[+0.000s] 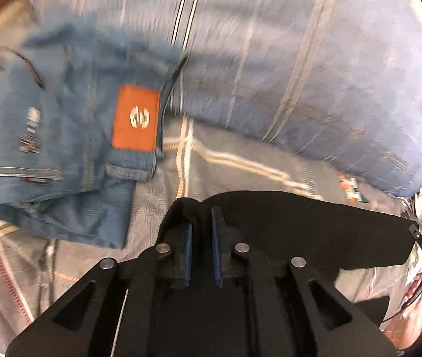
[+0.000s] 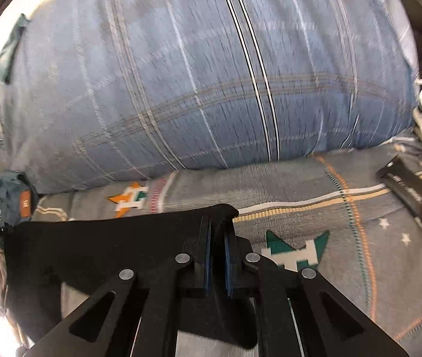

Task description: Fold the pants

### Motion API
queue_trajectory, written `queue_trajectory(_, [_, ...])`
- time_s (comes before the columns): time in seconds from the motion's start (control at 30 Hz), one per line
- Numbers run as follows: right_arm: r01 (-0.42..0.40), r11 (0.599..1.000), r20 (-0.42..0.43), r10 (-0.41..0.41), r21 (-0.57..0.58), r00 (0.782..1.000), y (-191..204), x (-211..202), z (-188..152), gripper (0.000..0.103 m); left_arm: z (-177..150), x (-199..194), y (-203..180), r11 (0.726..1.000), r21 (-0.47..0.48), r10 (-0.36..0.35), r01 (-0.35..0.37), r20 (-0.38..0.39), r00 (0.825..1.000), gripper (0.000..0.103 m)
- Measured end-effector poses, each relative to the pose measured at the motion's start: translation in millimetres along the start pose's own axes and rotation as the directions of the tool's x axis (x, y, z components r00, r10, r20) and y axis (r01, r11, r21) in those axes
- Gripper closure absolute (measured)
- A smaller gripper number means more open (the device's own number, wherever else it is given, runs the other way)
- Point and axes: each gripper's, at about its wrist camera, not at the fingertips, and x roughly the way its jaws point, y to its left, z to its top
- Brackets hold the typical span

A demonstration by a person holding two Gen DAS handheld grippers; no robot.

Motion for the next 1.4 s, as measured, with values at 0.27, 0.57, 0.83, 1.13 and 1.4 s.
queue_trajectory(0.27, [-0.069, 0.997, 0.151, 0.074, -0.039, 0.986, 7.9, -107.0, -66.0, 0.097, -70.7, -76.7, -0.6, 0.995, 0.026, -0.098, 0.095, 0.153, 0.983, 0.094])
queue_trajectory(0.57, [-0.032, 0.998, 0.086, 0.037, -0.059, 0.996, -10.9, -141.7, -185.6, 0.097, -161.5, -35.2, 53.1, 0.973, -0.160, -0.174, 0.166, -0.032, 0.984, 0.094])
queue_trajectory(0.83, [-0.034, 0.999, 0.033, 0.035, -0.011, 0.999, -15.4, -145.6, -209.9, 0.091, -183.9, -47.8, 87.7, 0.917, -0.314, -0.273, 0.247, -0.041, 0.961, 0.092])
queue_trajectory(1.13, [-0.063, 0.977, 0.014, 0.062, 0.201, 0.998, -41.0, -183.7, -219.1, 0.062, -203.8, -79.9, 93.6, 0.838, -0.388, -0.400, 0.382, 0.039, 0.916, 0.083])
queue_trajectory(1.4, [-0.366, 0.699, 0.077, 0.409, 0.615, 0.909, -57.5, -144.3, -212.5, 0.047, -184.0, -41.6, 48.6, 0.827, -0.392, -0.448, 0.404, -0.024, 0.894, 0.031])
